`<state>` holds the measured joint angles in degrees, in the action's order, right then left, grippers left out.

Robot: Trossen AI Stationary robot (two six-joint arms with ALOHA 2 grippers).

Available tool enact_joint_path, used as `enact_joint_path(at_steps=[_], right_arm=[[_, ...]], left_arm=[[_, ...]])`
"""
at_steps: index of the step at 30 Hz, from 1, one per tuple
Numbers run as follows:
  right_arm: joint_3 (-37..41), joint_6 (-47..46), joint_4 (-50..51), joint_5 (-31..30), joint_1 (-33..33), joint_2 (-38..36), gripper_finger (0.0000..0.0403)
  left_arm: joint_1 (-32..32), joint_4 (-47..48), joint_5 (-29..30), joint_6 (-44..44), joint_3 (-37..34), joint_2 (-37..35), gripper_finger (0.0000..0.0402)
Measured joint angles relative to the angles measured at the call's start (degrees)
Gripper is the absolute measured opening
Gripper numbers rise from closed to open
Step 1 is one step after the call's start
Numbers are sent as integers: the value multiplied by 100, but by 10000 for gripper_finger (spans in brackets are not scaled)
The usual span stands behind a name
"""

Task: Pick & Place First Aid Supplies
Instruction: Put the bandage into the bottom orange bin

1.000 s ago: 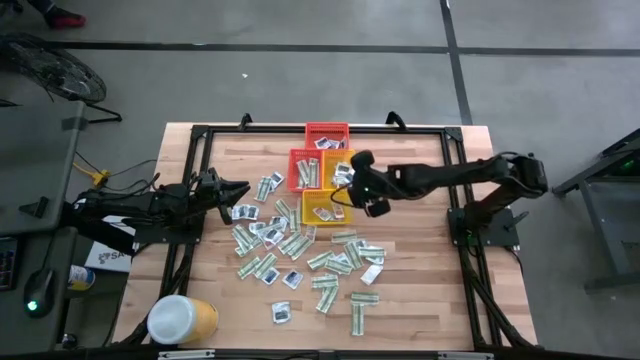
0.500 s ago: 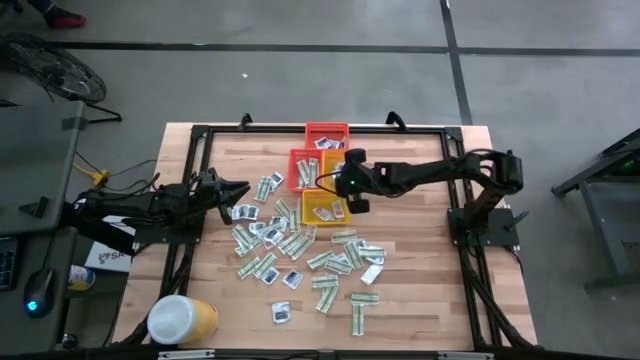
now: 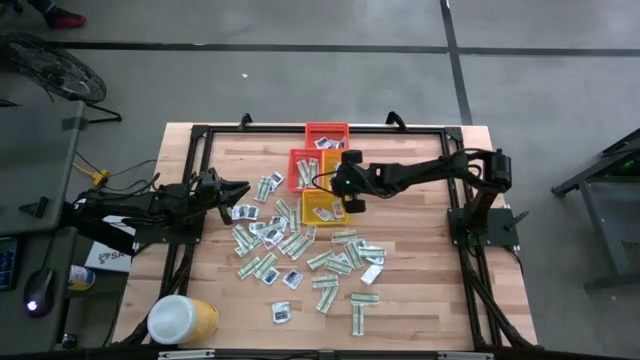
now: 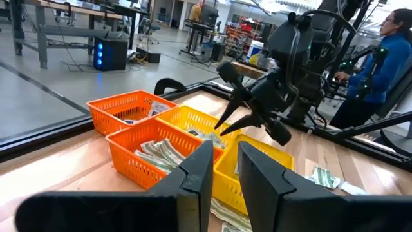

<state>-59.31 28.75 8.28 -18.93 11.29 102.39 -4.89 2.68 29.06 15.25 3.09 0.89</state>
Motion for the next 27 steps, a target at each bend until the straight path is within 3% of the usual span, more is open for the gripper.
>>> enact_joint_path(at_steps=[7,10,19,27], right_arm=[[0,-44,221,-720,-232,-325,119],[-1,-529,664,-860,-343,-628,123],[15,-3902,2524,766,-401,-1169,123],[22,-6157,3075,1667,-584,-1185,123]], left_arm=[[-2,0,0,1,0,-2,73],[0,0,-1,2,0,0,73],[0,0,-2,-1,-1,-2,73],[-1,0,0,0,-2,-2,73]])
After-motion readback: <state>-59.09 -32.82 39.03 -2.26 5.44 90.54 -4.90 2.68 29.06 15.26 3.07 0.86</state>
